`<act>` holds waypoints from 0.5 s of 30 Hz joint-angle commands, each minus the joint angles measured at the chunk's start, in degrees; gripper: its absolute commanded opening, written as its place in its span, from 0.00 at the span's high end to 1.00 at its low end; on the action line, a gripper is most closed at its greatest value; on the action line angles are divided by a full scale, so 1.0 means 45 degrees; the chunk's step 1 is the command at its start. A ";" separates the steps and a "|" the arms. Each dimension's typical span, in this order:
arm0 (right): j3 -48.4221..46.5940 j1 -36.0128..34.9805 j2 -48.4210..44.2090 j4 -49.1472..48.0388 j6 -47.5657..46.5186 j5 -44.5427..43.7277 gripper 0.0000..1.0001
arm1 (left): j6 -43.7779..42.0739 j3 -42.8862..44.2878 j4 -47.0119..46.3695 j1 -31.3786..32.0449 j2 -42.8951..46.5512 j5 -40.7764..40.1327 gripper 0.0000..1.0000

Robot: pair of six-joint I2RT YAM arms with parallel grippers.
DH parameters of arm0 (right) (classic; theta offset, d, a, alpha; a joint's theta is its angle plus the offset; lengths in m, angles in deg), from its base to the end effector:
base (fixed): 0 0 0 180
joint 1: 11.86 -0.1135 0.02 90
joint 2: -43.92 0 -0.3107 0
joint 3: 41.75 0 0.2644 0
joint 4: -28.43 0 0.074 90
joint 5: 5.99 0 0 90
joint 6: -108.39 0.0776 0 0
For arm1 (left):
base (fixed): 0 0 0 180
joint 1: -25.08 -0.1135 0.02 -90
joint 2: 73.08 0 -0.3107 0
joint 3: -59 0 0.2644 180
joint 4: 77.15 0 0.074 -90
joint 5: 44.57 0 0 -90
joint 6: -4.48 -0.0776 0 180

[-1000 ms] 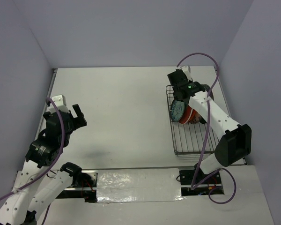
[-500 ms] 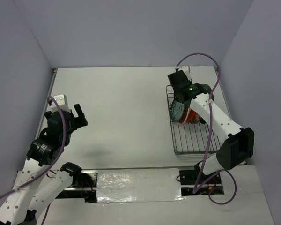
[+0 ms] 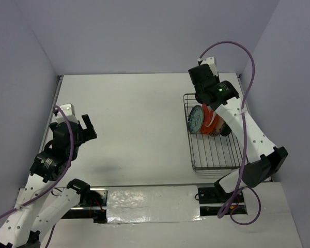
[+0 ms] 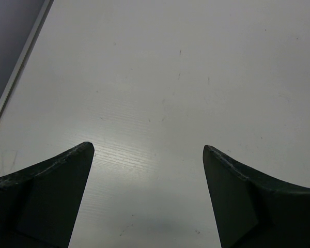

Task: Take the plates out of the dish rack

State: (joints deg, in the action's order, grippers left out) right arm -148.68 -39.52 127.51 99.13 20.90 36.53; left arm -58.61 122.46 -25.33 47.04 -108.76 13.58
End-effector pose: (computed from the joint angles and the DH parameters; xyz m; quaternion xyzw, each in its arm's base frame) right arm 0.3044 0.0950 0.4340 -0.0428 0.8641 -0.2755 0.4189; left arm 0.1353 -0.0104 0.3610 -0.1841 0.7995 -0.0070 0.5718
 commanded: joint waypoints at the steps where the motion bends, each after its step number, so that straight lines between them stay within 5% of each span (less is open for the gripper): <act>1: -0.1822 -0.0240 -0.0607 -0.0160 -0.0439 -0.1985 1.00 | -0.0200 0.0120 -0.0357 0.0062 0.0019 -0.0186 0.00; 8: -0.6099 -0.1293 -0.0158 0.2240 -0.0070 -0.3082 1.00 | -0.0494 0.0529 -0.0592 0.0043 -0.0254 0.1547 0.00; 10: -0.7293 -0.2015 -0.0352 0.2438 0.0146 -0.2129 1.00 | -0.0338 0.1076 -0.1133 0.0043 -0.0332 0.3905 0.00; 13: -0.6325 -0.2466 -0.1638 0.1003 0.0575 0.2744 1.00 | 0.0498 0.1428 -0.3372 0.0043 -0.0352 0.8611 0.01; 15: -0.3867 -0.2467 -0.3136 -0.1296 0.0693 0.7334 1.00 | 0.1066 0.1410 -0.4726 0.0043 -0.0488 1.1243 0.00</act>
State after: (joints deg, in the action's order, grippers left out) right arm -172.46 -49.51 120.83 107.21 21.53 44.83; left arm -57.91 126.14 -32.65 47.04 -110.86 40.55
